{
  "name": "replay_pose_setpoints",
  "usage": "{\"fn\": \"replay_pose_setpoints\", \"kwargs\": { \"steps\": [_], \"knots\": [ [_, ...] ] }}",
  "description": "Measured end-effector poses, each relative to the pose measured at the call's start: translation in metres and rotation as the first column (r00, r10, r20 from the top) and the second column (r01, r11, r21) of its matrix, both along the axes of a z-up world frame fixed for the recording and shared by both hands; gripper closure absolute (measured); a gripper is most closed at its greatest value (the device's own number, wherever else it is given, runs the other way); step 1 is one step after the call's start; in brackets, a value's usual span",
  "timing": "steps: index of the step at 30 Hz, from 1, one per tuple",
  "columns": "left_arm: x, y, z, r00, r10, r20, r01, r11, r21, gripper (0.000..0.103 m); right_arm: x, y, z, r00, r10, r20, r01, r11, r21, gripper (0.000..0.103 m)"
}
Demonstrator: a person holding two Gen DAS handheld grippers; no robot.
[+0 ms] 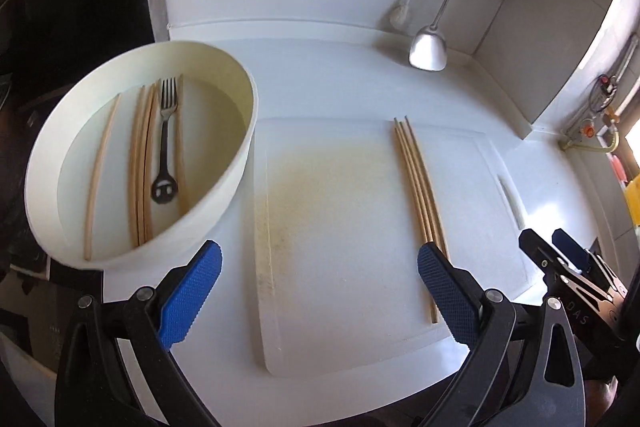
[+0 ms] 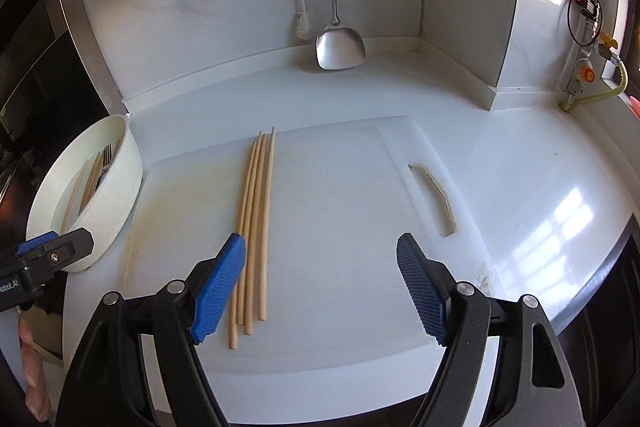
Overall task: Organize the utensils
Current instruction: 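Withdraw both open tools from the bowl back over the cutting board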
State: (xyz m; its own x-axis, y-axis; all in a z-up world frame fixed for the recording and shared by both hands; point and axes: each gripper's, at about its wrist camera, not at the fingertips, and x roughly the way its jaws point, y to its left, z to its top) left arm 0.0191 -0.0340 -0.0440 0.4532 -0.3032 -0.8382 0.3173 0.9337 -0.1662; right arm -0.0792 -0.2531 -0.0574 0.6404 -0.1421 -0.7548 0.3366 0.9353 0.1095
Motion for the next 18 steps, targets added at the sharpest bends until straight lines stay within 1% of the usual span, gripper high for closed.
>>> {"fn": "replay_pose_setpoints", "kwargs": {
  "steps": [2, 5, 7, 9, 12, 15, 16, 18],
  "knots": [
    [-0.009, -0.011, -0.007, 0.999, 0.054, -0.004, -0.053, 0.998, 0.026, 0.006, 0.001, -0.014, -0.006, 0.999, 0.036, 0.003, -0.036, 0.999, 0.01, 0.029],
    [-0.021, -0.022, -0.011, 0.991, 0.132, 0.019, -0.133, 0.989, 0.067, 0.006, 0.004, -0.026, -0.014, 0.995, 0.097, 0.023, -0.098, 0.995, 0.005, 0.029],
    [-0.028, -0.025, -0.009, 0.985, 0.163, 0.065, -0.167, 0.984, 0.063, 0.006, 0.01, -0.028, -0.018, 0.988, 0.152, 0.037, -0.153, 0.988, 0.017, 0.028],
    [-0.031, -0.027, -0.007, 0.974, 0.2, 0.103, -0.206, 0.977, 0.057, 0.006, 0.017, -0.029, -0.022, 0.981, 0.189, 0.041, -0.19, 0.981, 0.022, 0.023],
    [-0.028, -0.026, -0.008, 0.972, 0.213, 0.104, -0.214, 0.977, 0.004, 0.006, 0.025, -0.028, -0.027, 0.979, 0.197, 0.06, -0.199, 0.979, 0.037, 0.023],
    [-0.022, -0.024, -0.014, 0.965, 0.239, 0.107, -0.237, 0.971, -0.034, 0.006, 0.034, -0.027, -0.035, 0.98, 0.189, 0.06, -0.193, 0.978, 0.082, 0.023],
    [-0.02, -0.022, -0.018, 0.963, 0.246, 0.112, -0.244, 0.969, -0.036, 0.006, 0.036, -0.026, -0.037, 0.982, 0.179, 0.063, -0.184, 0.98, 0.081, 0.023],
    [-0.014, -0.024, -0.026, 0.964, 0.246, 0.107, -0.244, 0.969, -0.025, 0.006, 0.039, -0.023, -0.039, 0.988, 0.14, 0.07, -0.144, 0.988, 0.048, 0.023]
  ]
}}
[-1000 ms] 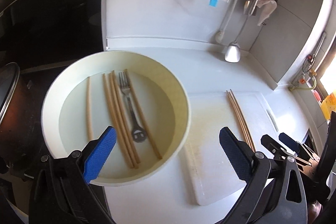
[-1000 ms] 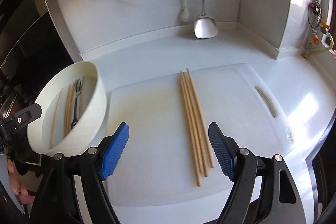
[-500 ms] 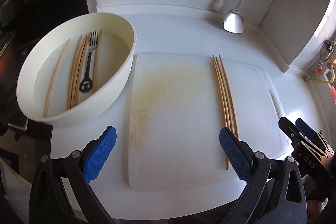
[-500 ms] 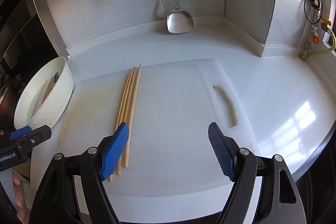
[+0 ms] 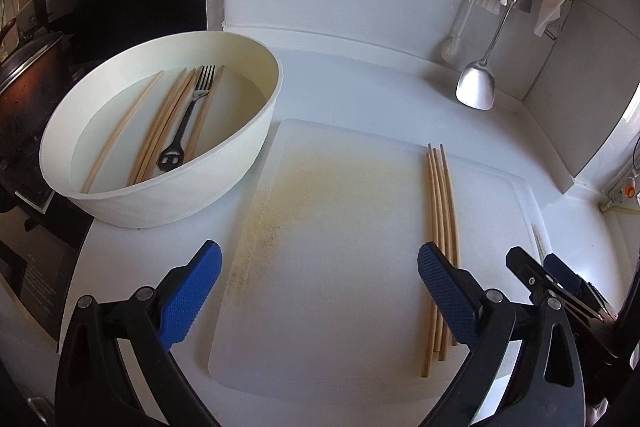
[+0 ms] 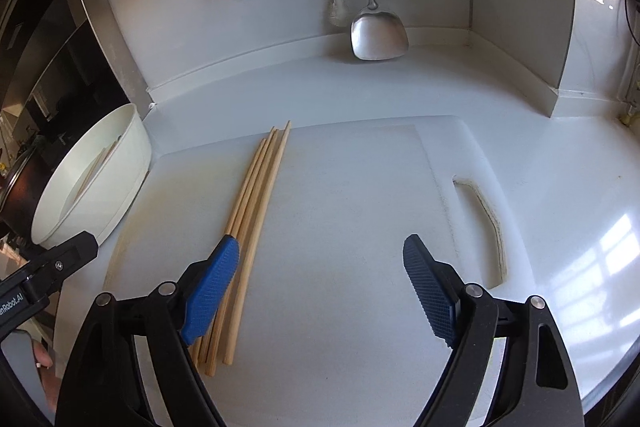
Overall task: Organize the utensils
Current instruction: 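Lower both open tools around the remaining chopsticks, separating single chopsticks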
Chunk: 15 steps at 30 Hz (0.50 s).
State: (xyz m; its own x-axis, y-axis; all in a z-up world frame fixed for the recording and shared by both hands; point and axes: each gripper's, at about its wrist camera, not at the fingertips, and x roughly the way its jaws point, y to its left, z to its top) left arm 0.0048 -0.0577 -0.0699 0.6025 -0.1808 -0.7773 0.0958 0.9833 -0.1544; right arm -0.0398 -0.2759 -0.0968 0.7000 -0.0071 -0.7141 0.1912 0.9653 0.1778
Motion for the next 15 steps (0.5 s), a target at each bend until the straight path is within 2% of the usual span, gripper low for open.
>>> {"fn": "replay_pose_setpoints", "kwargs": {
  "steps": [2, 5, 9, 15],
  "knots": [
    [0.005, -0.002, -0.007, 1.0, -0.013, -0.01, 0.013, 1.0, 0.021, 0.006, 0.004, 0.003, -0.003, 1.0, -0.02, 0.016, 0.021, 0.999, -0.027, 0.023],
    [0.007, -0.006, -0.012, 0.999, -0.028, 0.025, 0.027, 0.998, 0.05, 0.006, 0.011, 0.011, -0.01, 1.0, -0.028, 0.013, 0.029, 0.996, -0.08, 0.023],
    [0.01, -0.004, -0.017, 0.998, -0.036, 0.05, 0.034, 0.999, 0.033, 0.006, 0.016, 0.02, -0.017, 0.999, -0.031, 0.012, 0.032, 0.994, -0.107, 0.023],
    [0.016, 0.0, -0.023, 0.998, -0.041, 0.046, 0.04, 0.999, 0.017, 0.006, 0.022, 0.025, -0.024, 1.0, -0.029, -0.004, 0.029, 0.991, -0.131, 0.023]
  ]
}}
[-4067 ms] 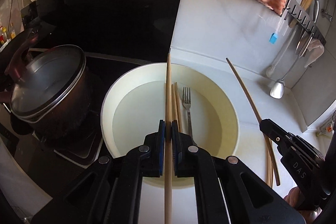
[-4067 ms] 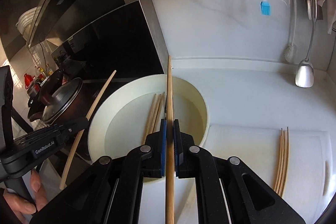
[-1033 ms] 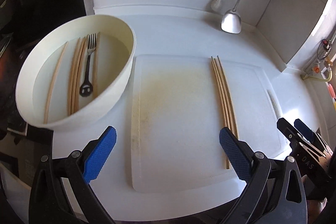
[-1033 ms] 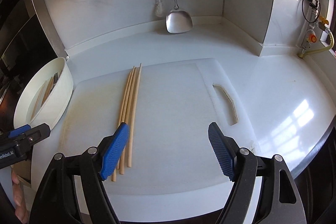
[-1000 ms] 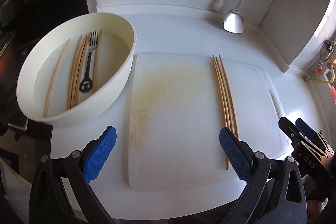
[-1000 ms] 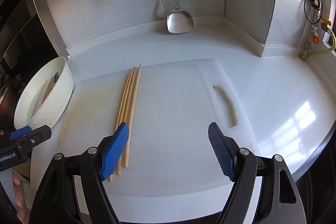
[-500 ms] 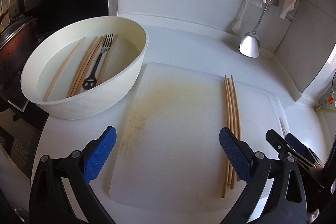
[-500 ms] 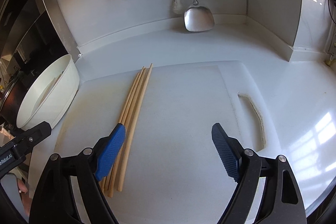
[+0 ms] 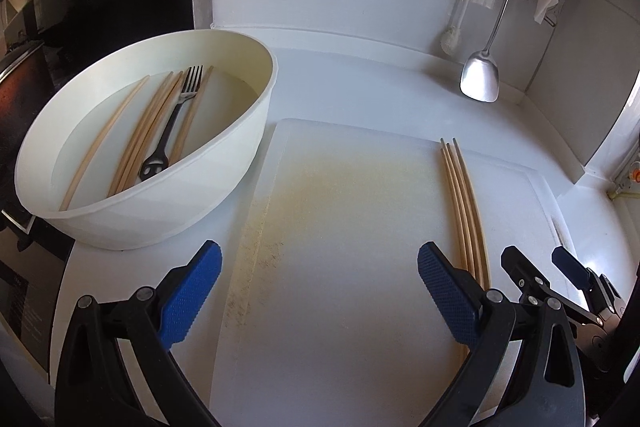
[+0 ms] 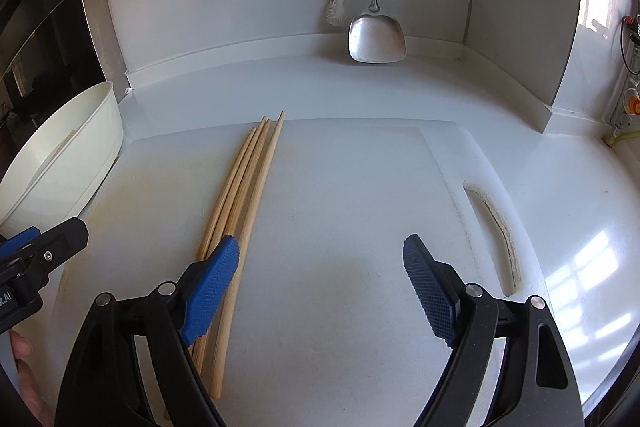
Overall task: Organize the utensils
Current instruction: 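Lower both open tools around the remaining chopsticks, separating single chopsticks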
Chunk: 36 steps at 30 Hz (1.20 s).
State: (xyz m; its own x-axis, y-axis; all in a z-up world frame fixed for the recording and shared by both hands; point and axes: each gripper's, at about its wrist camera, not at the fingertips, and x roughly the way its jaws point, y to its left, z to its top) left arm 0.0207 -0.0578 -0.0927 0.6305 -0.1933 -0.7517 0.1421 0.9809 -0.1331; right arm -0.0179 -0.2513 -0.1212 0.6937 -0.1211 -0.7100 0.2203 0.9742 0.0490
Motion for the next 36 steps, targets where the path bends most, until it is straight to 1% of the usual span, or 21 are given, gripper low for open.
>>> {"fn": "replay_pose_setpoints", "kwargs": {
  "steps": [15, 17, 19, 23, 28, 32, 36],
  "knots": [
    [0.001, -0.001, -0.007, 1.0, 0.0, -0.017, -0.001, 1.0, -0.012, 0.006, 0.009, 0.009, -0.011, 0.999, 0.017, -0.041, -0.018, 1.0, -0.012, 0.023],
    [0.001, -0.001, -0.008, 1.0, 0.0, -0.02, 0.0, 1.0, -0.014, 0.006, 0.011, 0.012, -0.012, 0.998, 0.012, -0.056, -0.014, 0.999, -0.04, 0.023],
    [0.002, -0.003, -0.008, 1.0, -0.006, -0.025, 0.006, 1.0, -0.02, 0.006, 0.011, 0.013, -0.013, 0.999, 0.013, -0.051, -0.017, 0.998, -0.064, 0.023],
    [0.004, -0.009, -0.008, 0.999, -0.036, -0.03, 0.035, 0.999, -0.027, 0.006, 0.008, 0.006, -0.013, 0.999, -0.009, -0.04, 0.006, 0.996, -0.084, 0.023],
    [0.006, -0.027, -0.011, 0.996, -0.09, -0.028, 0.089, 0.995, -0.032, 0.006, 0.004, -0.01, -0.014, 0.999, -0.025, -0.031, 0.022, 0.997, -0.073, 0.023],
    [0.011, -0.042, -0.017, 0.991, -0.127, -0.043, 0.127, 0.992, -0.014, 0.006, 0.001, -0.024, -0.015, 0.999, -0.032, -0.032, 0.031, 0.999, -0.033, 0.023],
    [0.013, -0.053, -0.023, 0.988, -0.146, -0.053, 0.146, 0.989, 0.006, 0.006, -0.001, -0.032, -0.016, 0.999, -0.033, -0.03, 0.033, 0.999, -0.019, 0.023]
  ]
}}
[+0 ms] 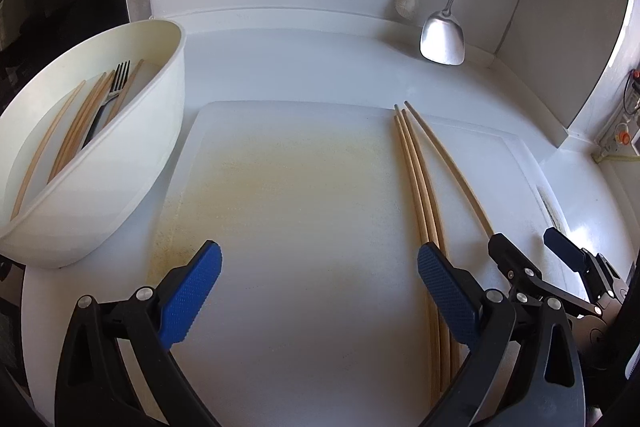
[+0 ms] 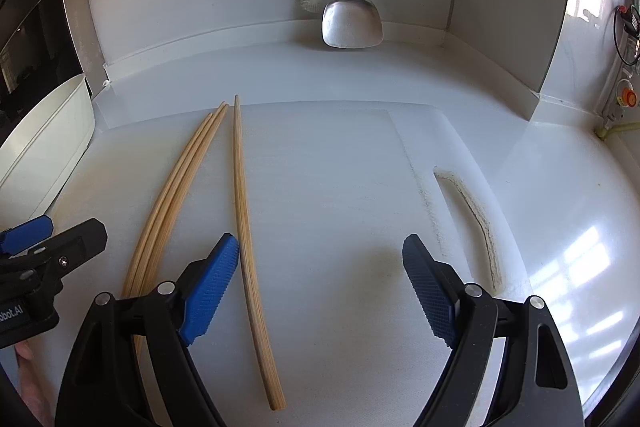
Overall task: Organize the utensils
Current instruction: 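Lower both open tools around the remaining chopsticks, separating single chopsticks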
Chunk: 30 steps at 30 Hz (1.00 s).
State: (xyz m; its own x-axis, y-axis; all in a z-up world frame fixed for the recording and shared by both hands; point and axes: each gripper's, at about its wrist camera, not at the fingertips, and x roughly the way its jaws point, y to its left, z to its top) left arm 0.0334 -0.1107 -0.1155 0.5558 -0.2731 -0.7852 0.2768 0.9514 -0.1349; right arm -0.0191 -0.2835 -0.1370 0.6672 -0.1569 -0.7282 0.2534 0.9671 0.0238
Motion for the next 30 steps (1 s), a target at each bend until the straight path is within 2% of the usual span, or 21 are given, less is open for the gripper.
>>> {"fn": "replay_pose_setpoints", "kwargs": {
  "steps": [8, 13, 25, 30],
  "knots": [
    [0.001, -0.01, -0.005, 0.999, -0.027, -0.018, 0.027, 1.0, -0.004, 0.006, -0.003, -0.003, 0.0, 1.0, 0.003, 0.009, -0.003, 1.0, 0.001, 0.023],
    [0.001, -0.018, -0.01, 1.0, -0.029, -0.012, 0.029, 0.998, 0.047, 0.006, -0.004, -0.006, 0.0, 1.0, 0.001, 0.01, -0.001, 1.0, 0.002, 0.023],
    [0.0, -0.028, -0.011, 0.998, -0.056, -0.01, 0.057, 0.996, 0.075, 0.005, -0.003, -0.011, 0.002, 1.0, 0.001, -0.002, -0.001, 1.0, 0.012, 0.023],
    [0.0, -0.027, -0.011, 0.999, -0.041, -0.009, 0.042, 0.997, 0.069, 0.005, -0.003, -0.011, 0.002, 1.0, 0.004, -0.002, -0.004, 1.0, 0.007, 0.023]
  ]
}}
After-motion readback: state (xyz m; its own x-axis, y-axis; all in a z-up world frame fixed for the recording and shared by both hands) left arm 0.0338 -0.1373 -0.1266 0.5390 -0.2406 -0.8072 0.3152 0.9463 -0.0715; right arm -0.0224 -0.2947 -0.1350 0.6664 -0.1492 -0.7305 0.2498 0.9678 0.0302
